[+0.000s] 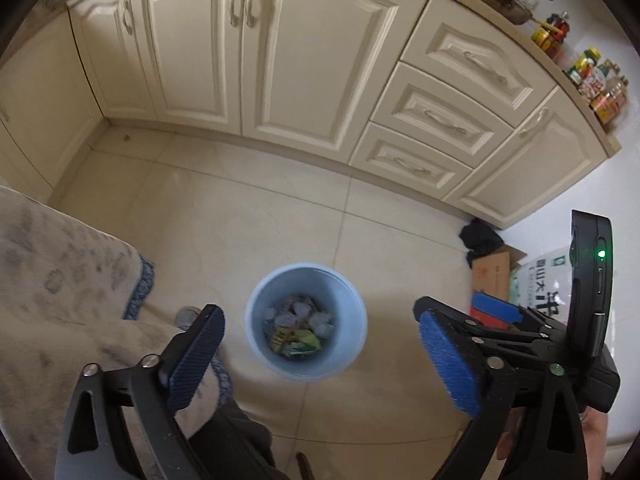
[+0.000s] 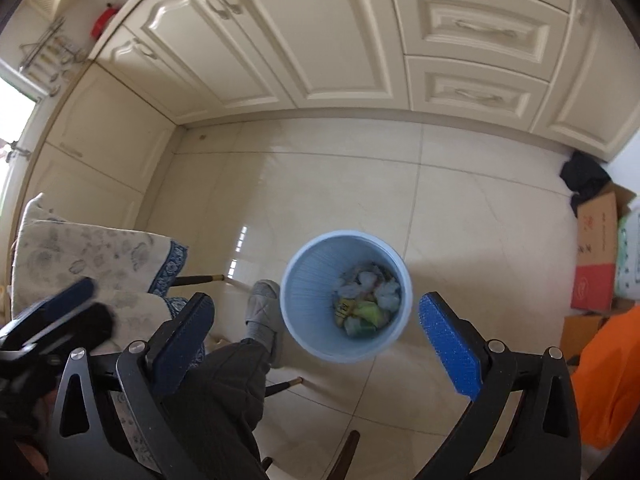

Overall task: Collect trash
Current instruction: 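Open both tools over the wastebasket to drop the bag and wrapper, then move both tools back over the table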

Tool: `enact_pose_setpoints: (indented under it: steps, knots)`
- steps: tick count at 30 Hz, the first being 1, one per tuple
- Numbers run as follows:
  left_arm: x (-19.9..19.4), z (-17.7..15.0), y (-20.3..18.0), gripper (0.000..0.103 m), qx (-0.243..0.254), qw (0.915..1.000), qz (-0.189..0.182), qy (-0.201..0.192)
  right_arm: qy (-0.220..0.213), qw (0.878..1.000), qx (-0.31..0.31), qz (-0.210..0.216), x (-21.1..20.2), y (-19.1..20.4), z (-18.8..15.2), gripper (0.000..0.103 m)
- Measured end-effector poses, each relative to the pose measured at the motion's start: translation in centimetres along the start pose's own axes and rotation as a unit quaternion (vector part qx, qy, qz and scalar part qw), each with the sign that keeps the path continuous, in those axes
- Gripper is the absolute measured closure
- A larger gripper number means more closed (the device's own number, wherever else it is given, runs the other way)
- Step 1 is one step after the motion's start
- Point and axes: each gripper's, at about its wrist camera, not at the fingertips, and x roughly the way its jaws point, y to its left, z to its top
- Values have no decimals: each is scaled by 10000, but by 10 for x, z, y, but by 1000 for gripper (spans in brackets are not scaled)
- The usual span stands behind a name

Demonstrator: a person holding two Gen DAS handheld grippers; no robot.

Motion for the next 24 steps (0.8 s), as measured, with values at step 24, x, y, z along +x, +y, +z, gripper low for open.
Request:
enact_pose_setpoints:
  steps: [24]
  knots:
    - [-246, -143, 54, 2, -314, 9761, 542, -2082, -1361, 9866, -872, 219, -139, 127, -25, 0]
